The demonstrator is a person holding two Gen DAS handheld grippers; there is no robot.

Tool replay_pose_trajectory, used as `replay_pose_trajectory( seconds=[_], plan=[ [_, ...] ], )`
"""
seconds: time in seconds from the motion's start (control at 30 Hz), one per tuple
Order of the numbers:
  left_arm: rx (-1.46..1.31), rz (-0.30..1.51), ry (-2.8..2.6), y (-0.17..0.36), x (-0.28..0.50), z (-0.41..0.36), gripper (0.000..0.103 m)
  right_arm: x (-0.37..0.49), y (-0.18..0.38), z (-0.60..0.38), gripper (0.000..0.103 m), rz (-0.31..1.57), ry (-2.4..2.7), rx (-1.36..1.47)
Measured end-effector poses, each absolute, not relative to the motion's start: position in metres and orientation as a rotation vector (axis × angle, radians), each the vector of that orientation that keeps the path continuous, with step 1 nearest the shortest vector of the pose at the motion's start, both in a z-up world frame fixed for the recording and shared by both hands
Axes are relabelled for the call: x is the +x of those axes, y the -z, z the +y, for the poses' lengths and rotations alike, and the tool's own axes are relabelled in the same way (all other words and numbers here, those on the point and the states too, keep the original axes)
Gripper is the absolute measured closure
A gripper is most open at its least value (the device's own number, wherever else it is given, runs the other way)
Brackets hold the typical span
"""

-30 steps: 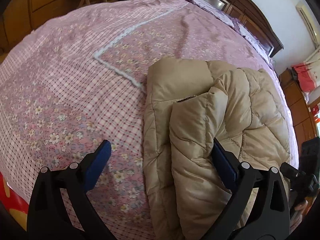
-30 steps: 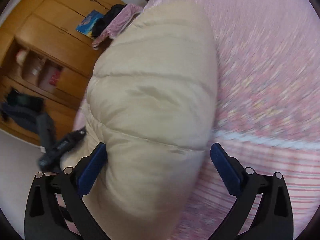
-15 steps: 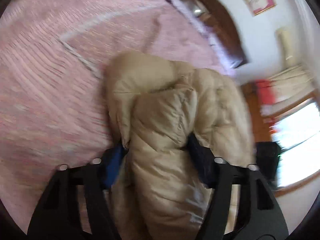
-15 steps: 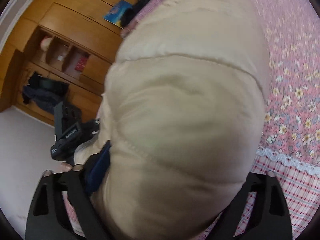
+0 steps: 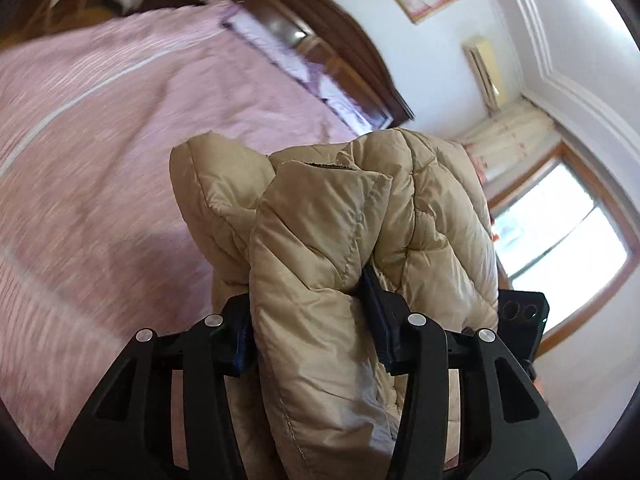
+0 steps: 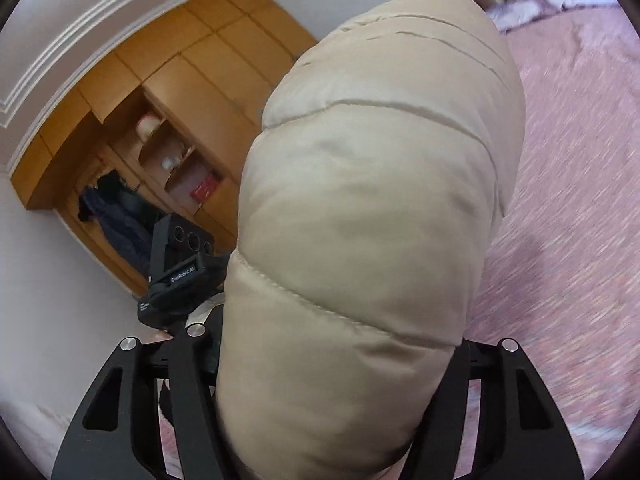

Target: Fold large clothes

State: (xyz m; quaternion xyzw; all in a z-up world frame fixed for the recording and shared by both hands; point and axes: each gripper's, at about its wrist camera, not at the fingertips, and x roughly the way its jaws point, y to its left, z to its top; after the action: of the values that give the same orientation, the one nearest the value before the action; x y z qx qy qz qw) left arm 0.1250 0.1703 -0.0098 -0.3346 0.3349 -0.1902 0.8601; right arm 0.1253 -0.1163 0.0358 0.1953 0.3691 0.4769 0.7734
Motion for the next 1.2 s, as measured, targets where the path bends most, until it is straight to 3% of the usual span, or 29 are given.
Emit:
replay_pose_trajectory(
  seconds=[0.17,0.27,0.33,0.53,0.83,1.07,1.2],
  plan=[
    [-0.575,0.773,0.4,0.007,0.166,0.115,0.057,0.152,-0.029,-0.166,0.042,0.816,-0.927,0.43],
    [-0.471,0.876,0.309,0.034,0.183,0.083,0.057,0.159,0.0,-0.185,0.042,0.885,-0.817,0.415],
    [-0.436,0.952,0.224,0.061,0.19,0.071,0.053,0.167,0.03,-0.201,0.036,0.965,-0.72,0.451],
    [-0.455,0.955,0.197,0.07,0.17,0.079,0.042,0.156,0.053,-0.227,0.023,1.021,-0.629,0.513],
    [-0.277,0.95,0.043,0.064,0.152,0.087,0.036,0.136,0.037,-0.216,0.031,0.957,-0.49,0.298],
    [-0.226,0.981,-0.011,0.087,0.17,0.098,0.026,0.153,0.063,-0.207,0.023,0.987,-0.465,0.23],
    [-0.243,0.983,-0.015,0.086,0.17,0.099,0.026,0.153,0.065,-0.21,0.022,0.995,-0.457,0.245]
  ],
)
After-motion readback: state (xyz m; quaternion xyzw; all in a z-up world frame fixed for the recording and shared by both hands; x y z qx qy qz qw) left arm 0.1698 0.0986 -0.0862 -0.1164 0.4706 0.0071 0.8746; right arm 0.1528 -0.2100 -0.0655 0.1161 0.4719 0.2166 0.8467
